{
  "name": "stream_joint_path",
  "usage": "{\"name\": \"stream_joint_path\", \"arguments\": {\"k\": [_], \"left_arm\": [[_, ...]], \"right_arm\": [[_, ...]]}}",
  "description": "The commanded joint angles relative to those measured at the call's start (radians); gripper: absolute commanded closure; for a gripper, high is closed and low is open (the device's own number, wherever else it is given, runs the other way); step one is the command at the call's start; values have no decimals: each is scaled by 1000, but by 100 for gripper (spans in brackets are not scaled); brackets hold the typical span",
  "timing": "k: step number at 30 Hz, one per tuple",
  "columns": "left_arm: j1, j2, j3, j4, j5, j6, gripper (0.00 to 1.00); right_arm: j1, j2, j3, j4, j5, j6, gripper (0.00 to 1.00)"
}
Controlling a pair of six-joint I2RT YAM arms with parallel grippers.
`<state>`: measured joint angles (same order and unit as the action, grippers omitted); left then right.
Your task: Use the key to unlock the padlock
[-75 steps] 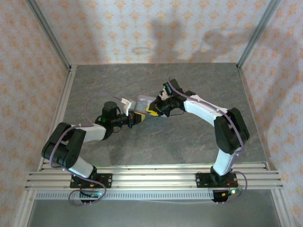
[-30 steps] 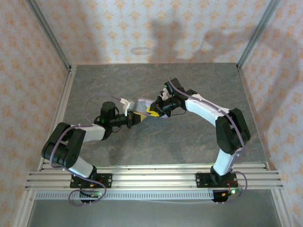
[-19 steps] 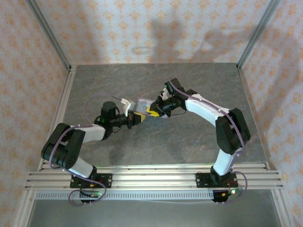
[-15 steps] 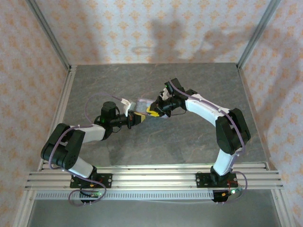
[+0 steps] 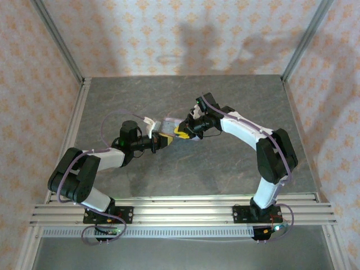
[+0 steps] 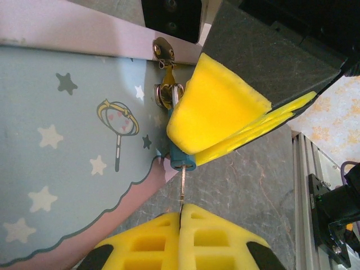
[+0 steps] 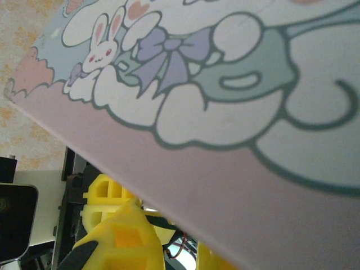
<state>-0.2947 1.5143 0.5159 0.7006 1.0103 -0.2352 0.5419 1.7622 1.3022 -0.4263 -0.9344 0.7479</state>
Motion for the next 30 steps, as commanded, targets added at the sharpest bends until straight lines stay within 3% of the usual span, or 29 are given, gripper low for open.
{"name": "stream_joint_path", "arguments": {"k": [1,14,30], "left_arm": [[-8,10,42,63,-16,-15,100],[-33,46,70,148,-2,-108,100],[-15,20,25,93,-34,-45,100]], "right_arm": [[3,-30,14,26,-65,-1,100],[3,-20,-2,46,-73,1,100],[-31,-57,-26,46,-33,13,100]]}}
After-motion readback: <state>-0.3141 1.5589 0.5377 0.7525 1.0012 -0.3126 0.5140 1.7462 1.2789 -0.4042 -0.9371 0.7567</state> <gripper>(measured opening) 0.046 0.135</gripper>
